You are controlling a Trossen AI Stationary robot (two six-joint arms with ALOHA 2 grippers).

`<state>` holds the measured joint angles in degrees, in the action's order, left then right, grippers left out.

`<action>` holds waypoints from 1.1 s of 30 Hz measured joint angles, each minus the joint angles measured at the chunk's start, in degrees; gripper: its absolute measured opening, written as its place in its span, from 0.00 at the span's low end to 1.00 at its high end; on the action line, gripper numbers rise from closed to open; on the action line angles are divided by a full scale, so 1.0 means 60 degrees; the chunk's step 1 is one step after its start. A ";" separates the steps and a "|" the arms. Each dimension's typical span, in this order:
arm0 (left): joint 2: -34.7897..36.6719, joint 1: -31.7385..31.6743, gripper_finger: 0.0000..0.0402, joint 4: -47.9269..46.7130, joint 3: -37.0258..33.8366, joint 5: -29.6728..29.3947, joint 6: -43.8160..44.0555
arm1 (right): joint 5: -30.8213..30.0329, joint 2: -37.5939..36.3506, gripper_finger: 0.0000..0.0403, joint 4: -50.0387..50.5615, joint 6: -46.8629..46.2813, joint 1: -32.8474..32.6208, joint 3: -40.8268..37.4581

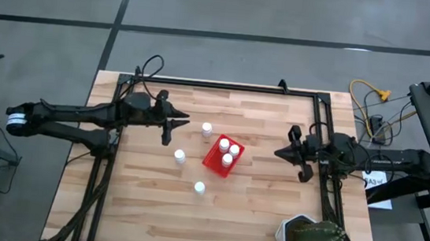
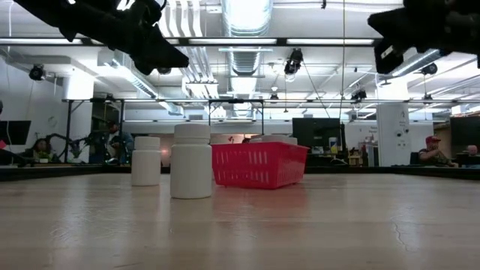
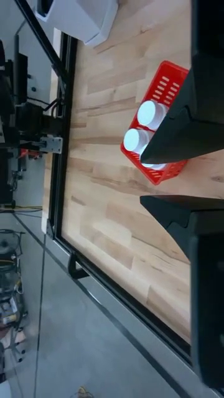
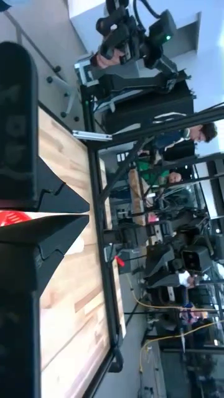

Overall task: Pick and place pill bottles into a basket
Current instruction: Put the top white pill bottle into the red basket

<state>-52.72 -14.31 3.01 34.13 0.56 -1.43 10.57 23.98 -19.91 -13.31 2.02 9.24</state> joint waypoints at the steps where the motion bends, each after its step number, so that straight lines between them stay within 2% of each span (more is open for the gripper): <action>1: -0.0001 0.0000 0.19 -0.0021 0.0000 0.0000 -0.0007 | -0.0004 -0.0158 0.02 0.0001 0.0011 0.0000 -0.0113; 8: -0.0016 0.0000 0.19 -0.0045 0.0000 0.0016 -0.0072 | -0.0002 -0.0789 0.02 0.0593 0.0031 0.0000 -0.0657; 19: -0.0012 0.0000 0.19 -0.0092 -0.0007 0.0018 -0.0076 | 0.0000 -0.1680 0.02 0.0589 0.0149 0.0000 -0.1257; 28: -0.0016 0.0000 0.19 -0.0089 -0.0109 0.0018 -0.0080 | -0.0064 -0.2132 0.02 0.2270 0.0069 -0.0004 -0.1261; 33: -0.0017 0.0000 0.19 -0.0087 -0.0108 0.0015 -0.0080 | -0.0513 -0.2203 0.02 0.2336 0.0117 -0.0003 -0.1261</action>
<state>-52.83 -14.31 2.49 33.48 0.64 -1.91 7.49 10.76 -5.89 -12.61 2.00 1.67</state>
